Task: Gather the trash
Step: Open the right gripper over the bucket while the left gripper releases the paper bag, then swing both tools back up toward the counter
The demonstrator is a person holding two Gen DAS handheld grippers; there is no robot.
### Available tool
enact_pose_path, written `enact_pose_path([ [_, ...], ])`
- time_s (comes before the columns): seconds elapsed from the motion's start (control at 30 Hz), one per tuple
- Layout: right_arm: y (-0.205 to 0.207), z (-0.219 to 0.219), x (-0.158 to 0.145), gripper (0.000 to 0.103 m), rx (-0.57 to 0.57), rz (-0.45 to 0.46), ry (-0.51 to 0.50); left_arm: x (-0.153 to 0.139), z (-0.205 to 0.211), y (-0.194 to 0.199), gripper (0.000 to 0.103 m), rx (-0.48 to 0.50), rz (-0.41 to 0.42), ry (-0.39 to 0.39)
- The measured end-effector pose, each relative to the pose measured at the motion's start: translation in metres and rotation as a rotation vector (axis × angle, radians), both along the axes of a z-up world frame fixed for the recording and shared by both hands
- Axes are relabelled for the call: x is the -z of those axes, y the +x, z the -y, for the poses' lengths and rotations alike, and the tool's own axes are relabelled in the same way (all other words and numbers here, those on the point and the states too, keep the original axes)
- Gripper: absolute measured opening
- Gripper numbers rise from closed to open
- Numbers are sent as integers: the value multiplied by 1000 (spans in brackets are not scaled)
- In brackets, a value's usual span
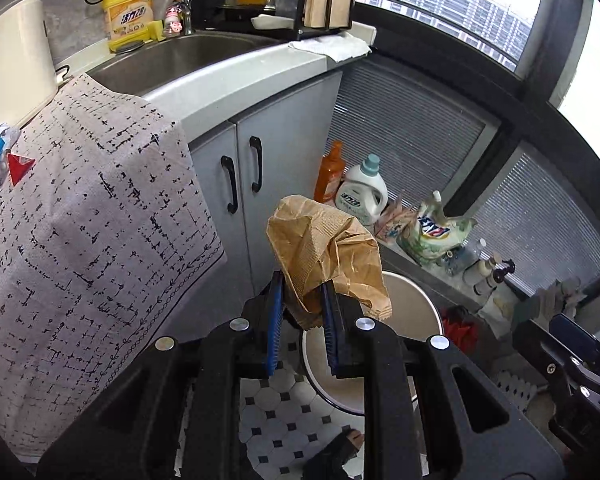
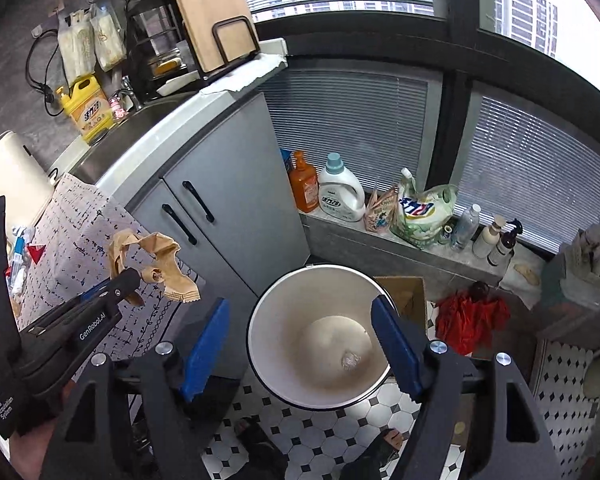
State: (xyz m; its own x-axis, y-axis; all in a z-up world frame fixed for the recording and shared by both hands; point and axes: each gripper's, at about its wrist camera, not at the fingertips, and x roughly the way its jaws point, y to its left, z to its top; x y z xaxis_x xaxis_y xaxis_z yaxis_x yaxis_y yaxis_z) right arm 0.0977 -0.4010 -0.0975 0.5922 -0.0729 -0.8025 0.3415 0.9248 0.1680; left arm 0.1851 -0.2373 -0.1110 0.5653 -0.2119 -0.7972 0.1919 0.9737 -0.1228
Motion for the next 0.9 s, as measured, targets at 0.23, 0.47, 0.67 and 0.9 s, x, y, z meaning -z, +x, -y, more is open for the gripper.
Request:
enact_pose_path([
  [0.23, -15, 10, 15, 71, 68, -55, -3, 19, 15, 1, 19, 60, -52, -8],
  [0.47, -28, 17, 27, 71, 111, -96, -15, 43, 34, -6, 42, 147, -139, -98],
  [0.67, -27, 18, 28, 71, 110, -104, -24, 41, 30, -6, 54, 126, -130, -118],
  [0.9, -3, -5, 12, 71, 20, -53, -22, 11, -11, 3, 62, 16, -55, -117],
])
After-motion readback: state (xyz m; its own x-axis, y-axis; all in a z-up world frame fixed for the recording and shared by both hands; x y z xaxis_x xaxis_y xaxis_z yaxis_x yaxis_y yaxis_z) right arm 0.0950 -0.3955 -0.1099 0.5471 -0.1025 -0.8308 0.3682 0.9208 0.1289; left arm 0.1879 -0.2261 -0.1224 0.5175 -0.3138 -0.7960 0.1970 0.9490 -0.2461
